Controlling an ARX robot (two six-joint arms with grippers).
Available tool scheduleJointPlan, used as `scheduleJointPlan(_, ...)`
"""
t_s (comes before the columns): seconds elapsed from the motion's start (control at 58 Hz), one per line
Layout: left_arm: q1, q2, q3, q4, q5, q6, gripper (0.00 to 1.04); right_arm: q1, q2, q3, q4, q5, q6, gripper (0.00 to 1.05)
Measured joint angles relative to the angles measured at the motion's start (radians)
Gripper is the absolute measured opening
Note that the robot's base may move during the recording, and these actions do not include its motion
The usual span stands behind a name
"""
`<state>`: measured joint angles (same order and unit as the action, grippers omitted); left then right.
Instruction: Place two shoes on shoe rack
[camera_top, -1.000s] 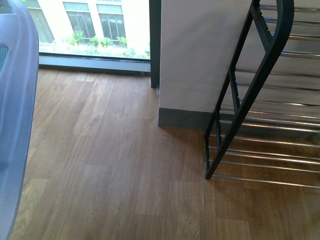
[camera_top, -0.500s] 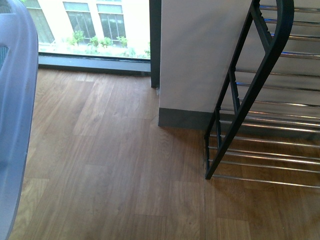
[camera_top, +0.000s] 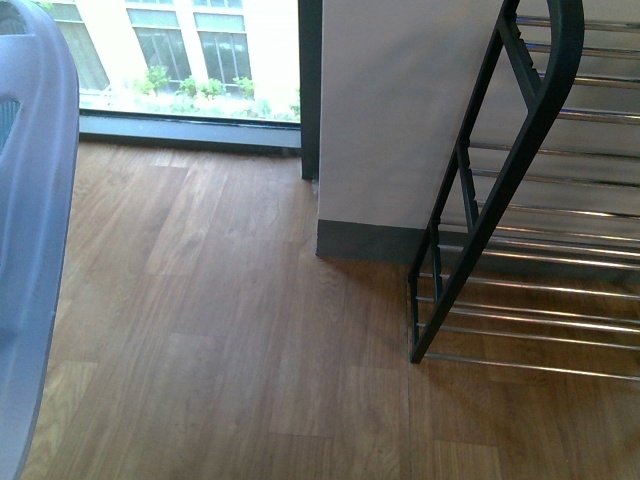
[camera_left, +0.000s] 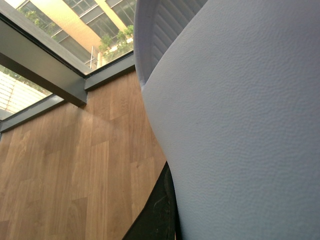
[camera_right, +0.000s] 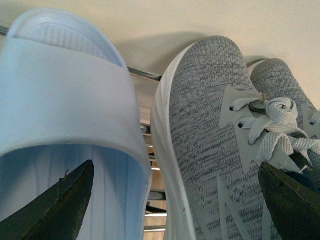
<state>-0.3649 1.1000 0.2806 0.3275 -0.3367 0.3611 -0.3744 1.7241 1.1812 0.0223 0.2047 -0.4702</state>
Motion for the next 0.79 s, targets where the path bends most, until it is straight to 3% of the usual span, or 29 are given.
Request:
scheduleJointPlan(0.345,0.000,0.000,0.000,0.000,0.000,0.000,0.02,-0.015,-0.249,-0.182,0.042,-0.144,0.113,0.95)
scheduleJointPlan(0.569,0.000,0.000,0.000,0.000,0.000,0.000,0.02,-0.005,-0.468,-0.361,0.213,-0.208,0.193,0.95)
scheduleJointPlan(0.793,0.000,0.000,0.000,0.000,0.000,0.000,0.02,0.010,-0.822,-0.628,0.336,-0.205,0.338,0.95)
